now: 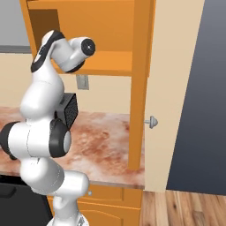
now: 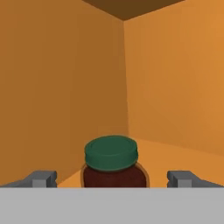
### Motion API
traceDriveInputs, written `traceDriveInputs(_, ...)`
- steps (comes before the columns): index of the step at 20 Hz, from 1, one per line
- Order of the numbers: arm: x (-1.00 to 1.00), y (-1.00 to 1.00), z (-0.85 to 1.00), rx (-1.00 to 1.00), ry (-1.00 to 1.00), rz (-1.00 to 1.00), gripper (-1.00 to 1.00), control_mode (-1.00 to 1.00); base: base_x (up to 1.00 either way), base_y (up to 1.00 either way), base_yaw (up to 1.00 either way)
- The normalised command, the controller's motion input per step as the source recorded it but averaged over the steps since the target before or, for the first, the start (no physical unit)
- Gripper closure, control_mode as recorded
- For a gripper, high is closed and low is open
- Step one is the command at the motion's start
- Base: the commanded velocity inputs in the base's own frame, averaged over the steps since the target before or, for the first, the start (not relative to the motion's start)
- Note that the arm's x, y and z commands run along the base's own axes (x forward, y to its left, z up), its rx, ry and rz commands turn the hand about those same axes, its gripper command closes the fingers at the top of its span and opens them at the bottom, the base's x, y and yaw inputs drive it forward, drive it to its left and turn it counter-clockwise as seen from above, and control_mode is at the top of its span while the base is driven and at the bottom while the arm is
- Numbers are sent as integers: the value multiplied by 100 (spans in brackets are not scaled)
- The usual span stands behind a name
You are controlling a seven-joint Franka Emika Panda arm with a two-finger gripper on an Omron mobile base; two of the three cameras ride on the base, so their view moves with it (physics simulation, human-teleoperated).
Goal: Collect the paprika, ketchup, and shaker from the cabinet and place them next to the stove.
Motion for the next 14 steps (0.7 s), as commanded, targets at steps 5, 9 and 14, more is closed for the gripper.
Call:
traceDriveInputs(5,4,0,-11,0,0,6,-100,-100,0,0,0)
traceDriveInputs(9,4,0,-9,0,0,6,-100,-100,0,0,0)
traceDriveInputs(14,8,1,-5,0,0,5,-100,-100,0,0,0)
